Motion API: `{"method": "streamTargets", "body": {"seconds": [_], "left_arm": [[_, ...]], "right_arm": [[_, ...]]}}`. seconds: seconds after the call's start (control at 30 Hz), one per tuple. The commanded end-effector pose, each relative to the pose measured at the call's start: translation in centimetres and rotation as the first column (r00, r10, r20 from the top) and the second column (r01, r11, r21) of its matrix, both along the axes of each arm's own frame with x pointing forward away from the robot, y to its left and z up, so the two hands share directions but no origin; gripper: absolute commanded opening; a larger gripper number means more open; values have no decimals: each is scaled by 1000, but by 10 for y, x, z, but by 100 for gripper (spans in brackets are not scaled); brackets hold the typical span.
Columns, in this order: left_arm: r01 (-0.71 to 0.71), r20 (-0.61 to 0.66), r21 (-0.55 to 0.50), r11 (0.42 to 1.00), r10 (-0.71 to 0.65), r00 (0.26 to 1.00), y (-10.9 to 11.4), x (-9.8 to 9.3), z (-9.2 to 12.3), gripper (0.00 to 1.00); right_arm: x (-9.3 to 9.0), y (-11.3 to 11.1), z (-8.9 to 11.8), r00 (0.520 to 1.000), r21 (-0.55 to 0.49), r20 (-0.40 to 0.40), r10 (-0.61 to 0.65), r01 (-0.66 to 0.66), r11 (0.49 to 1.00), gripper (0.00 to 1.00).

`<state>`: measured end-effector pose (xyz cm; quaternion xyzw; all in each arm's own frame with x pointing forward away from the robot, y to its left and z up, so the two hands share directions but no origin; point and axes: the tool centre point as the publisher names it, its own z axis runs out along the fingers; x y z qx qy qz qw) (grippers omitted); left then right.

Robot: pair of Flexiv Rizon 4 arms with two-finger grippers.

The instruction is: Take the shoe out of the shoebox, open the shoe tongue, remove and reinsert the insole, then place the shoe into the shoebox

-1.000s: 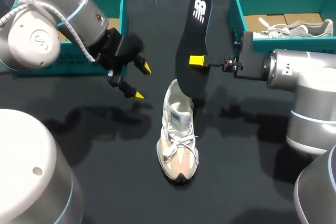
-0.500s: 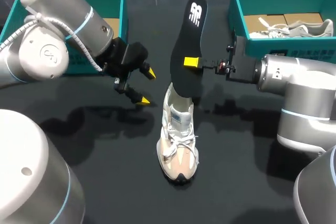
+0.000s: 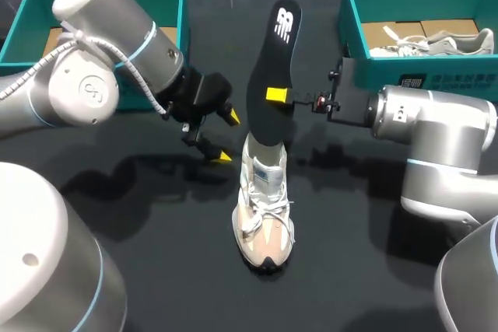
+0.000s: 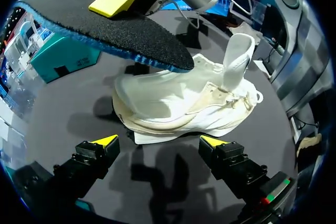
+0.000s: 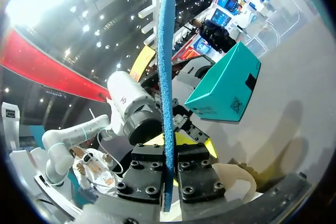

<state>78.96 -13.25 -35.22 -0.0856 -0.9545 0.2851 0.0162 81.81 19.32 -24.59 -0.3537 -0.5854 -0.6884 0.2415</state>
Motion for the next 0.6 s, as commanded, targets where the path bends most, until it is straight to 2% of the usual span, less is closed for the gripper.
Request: {"method": "streamTargets", "body": {"seconds": [0.03,0.6], "left_arm": [[0,-1,5,1000,0,1000,-6,-1,-5,100],[10,14,-5,1000,-10,1000,-3,-6,-5,100]], "right_arm": [[5,5,-4,1000,4,4,2,-2,1000,0],[7,4,-12,999,31,14,-41,40,999,0]]}}
